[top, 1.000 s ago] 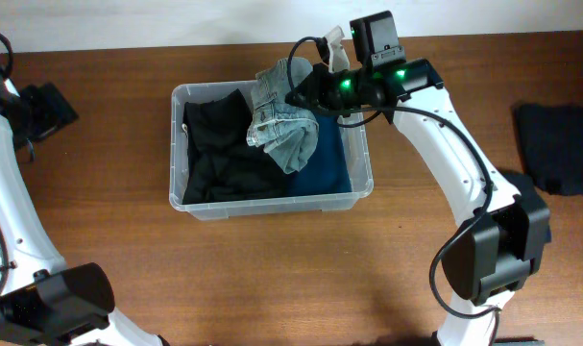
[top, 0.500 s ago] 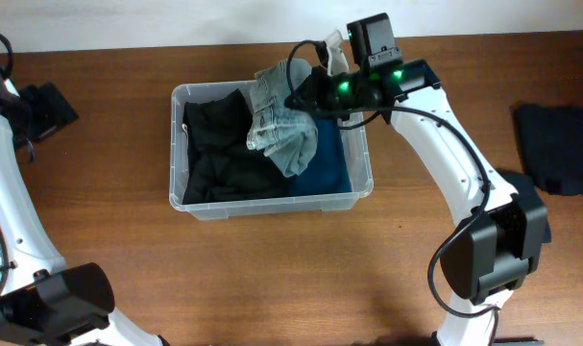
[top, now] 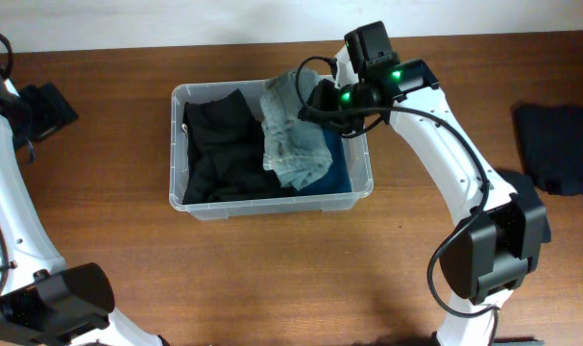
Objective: Pack container
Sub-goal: 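Lower the light-blue jeans onto the teal shirt in the box with the right gripper, then release the jeans and press them down with the right gripper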
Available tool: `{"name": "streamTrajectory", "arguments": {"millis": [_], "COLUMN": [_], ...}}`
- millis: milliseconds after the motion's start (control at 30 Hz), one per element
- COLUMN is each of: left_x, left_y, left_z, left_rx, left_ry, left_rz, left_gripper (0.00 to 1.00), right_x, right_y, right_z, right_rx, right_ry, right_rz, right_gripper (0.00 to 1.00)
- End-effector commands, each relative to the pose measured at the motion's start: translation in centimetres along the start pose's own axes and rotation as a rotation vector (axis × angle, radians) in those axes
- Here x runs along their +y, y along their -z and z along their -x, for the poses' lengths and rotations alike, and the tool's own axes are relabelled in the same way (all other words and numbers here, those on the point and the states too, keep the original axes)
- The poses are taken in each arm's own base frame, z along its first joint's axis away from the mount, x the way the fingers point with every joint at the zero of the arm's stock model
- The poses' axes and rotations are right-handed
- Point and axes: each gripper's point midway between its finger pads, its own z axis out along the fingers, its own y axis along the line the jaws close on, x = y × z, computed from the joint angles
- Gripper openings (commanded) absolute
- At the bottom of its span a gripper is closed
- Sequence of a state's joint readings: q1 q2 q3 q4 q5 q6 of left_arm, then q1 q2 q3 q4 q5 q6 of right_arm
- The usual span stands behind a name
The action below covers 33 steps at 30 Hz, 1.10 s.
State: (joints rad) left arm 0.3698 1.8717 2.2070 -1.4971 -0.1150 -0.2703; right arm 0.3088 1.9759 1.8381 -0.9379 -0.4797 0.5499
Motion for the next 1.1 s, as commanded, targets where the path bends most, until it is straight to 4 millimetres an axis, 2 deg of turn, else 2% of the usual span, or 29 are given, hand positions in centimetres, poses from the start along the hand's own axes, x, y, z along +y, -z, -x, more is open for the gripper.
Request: {"name": "streamTrajectory", "arguments": {"millis": [0,100,300,467,600,667,700,767,800,867,1067], "left_x": [0.1,0.1,0.1,0.1,0.1,0.1,0.1,0.1,0.1,0.1,0.1], "left_y": [1.3,1.3,1.3,1.3,1.3,1.3,1.3,1.3,1.3,1.3,1.3], "left_z": [0.2,0.2,0.2,0.2,0.2,0.2,0.2,0.2,0.2,0.2,0.2], "left_rx": [-0.032,-0.032,-0.032,-0.033,-0.032,-0.032,-0.032,-0.033,-0.032,-0.032,-0.032], "left_ry": [0.015,0.015,0.015,0.015,0.015,0.015,0.015,0.015,0.015,0.015,0.015], "left_rz": [-0.012,-0.012,-0.012,-0.012,-0.012,-0.012,-0.012,-0.012,-0.012,-0.012,-0.012], "left_gripper": [0.99,0.99,0.99,0.99,0.99,0.99,0.99,0.99,0.99,0.99,0.99], "right_x": [-1.8,-3.2,-5.1,-4.9,-2.9,-2.0,-1.9,-2.0,-2.2,-2.6,-4.5], "right_y": [-0.3,-0.1,1.4,5.2,8.3,9.4,9.6,9.5,9.2,8.4,4.6], "right_z": [0.8,0.6,1.0,2.5,3.3,3.4,3.4,3.2,3.1,2.6,1.3], "right_rx": [-0.038,-0.041,-0.069,-0.145,-0.186,-0.197,-0.198,-0.187,-0.176,-0.153,-0.071], "right_ry": [0.061,0.077,0.098,0.116,0.177,0.203,0.208,0.205,0.202,0.201,0.2], "right_rz": [-0.106,-0.184,-0.323,-0.435,-0.434,-0.428,-0.427,-0.423,-0.428,-0.437,-0.467], "right_gripper": [0.75,0.81,0.84,0.85,0.84,0.76,0.66,0.31,0.2,0.06,0.04]}}
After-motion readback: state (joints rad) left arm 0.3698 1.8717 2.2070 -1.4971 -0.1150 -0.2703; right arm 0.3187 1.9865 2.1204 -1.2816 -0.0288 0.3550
